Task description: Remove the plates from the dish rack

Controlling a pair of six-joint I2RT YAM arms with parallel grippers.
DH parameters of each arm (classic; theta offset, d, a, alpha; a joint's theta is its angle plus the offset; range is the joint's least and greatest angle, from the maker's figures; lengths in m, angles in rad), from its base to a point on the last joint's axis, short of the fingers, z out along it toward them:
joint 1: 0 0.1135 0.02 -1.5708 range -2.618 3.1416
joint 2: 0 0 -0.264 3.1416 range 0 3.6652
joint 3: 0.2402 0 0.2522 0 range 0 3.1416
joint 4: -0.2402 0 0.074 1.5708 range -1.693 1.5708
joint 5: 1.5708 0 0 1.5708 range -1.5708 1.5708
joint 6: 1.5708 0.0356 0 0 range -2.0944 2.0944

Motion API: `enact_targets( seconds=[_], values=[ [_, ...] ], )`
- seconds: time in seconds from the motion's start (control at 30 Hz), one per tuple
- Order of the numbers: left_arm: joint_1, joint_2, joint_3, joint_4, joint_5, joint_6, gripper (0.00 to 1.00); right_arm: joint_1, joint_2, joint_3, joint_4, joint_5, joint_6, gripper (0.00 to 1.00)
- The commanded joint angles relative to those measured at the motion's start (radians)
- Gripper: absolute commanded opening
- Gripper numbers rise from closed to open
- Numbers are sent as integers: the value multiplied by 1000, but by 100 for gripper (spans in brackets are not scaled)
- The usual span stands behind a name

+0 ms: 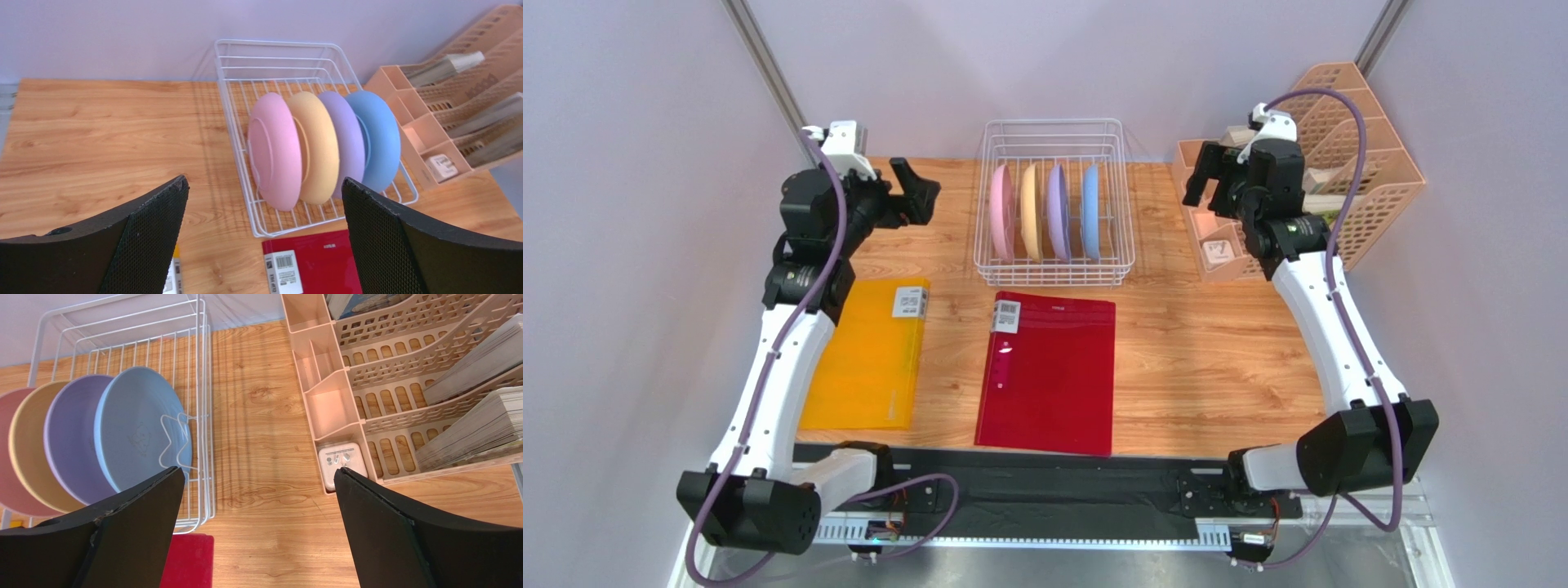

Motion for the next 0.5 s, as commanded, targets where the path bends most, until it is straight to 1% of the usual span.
enact_targets(
  seconds=[0.0,0.03,0.07,0.1,0.13,0.17,0.23,0.27,0.4,0.43,0.47],
  values=[
    [-37,64,19,129,159,30,100,-3,25,46,-18,52,-41,100],
    [-50,89,33,126,158,39,100,-1,30,46,-17,59,-41,100],
    [-70,114,66,121,111,51,100,-1,33,48,-17,67,-36,100],
    [-118,175,93,109,75,63,100,-1,46,59,-20,70,-35,100],
    [-142,212,126,70,43,85,100,-1,53,65,-24,72,-27,100],
    [-188,286,192,57,2,91,99,-1,62,69,-30,67,-24,100],
    [-231,363,258,37,-23,103,97,-1,66,62,-38,70,-18,100],
    [-274,432,321,32,-55,105,96,-3,63,54,-37,79,-19,100],
    [-365,589,464,29,-153,103,96,-3,57,30,-35,84,-18,100],
    [-382,620,525,23,-192,102,96,-3,57,25,-36,84,-18,100],
    [-414,679,559,11,-204,102,96,-1,56,22,-36,87,-22,100]
  ],
)
